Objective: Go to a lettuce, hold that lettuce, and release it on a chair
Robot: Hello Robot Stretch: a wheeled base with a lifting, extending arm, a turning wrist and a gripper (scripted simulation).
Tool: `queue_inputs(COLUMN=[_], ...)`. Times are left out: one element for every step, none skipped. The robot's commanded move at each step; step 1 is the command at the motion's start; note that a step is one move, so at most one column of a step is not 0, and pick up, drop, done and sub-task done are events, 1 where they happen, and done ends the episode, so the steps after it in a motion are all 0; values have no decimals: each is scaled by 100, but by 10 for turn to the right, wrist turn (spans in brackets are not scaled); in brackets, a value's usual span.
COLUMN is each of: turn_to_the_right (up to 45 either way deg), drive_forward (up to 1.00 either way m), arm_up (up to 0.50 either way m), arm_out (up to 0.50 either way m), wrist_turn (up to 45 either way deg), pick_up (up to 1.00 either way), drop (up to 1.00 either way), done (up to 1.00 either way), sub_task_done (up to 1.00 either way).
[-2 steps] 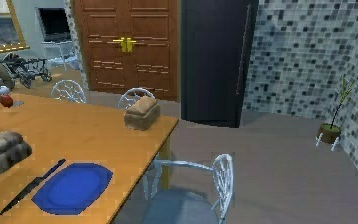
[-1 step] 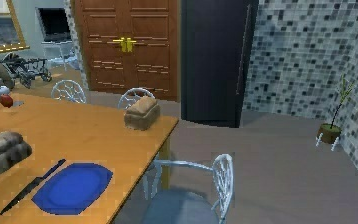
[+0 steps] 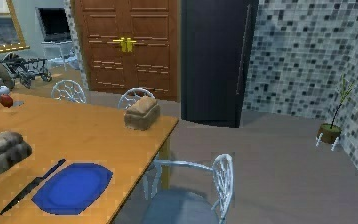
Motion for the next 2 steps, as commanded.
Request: queue_inputs(turn_to_the_right=[0,0], drive_forward=[0,0], arm_up=[0,0], arm_out=[0,0], wrist_turn=[-450,-420], pick_up=[0,0], drop=[0,0], done=[0,0], sub_task_done=[0,0])
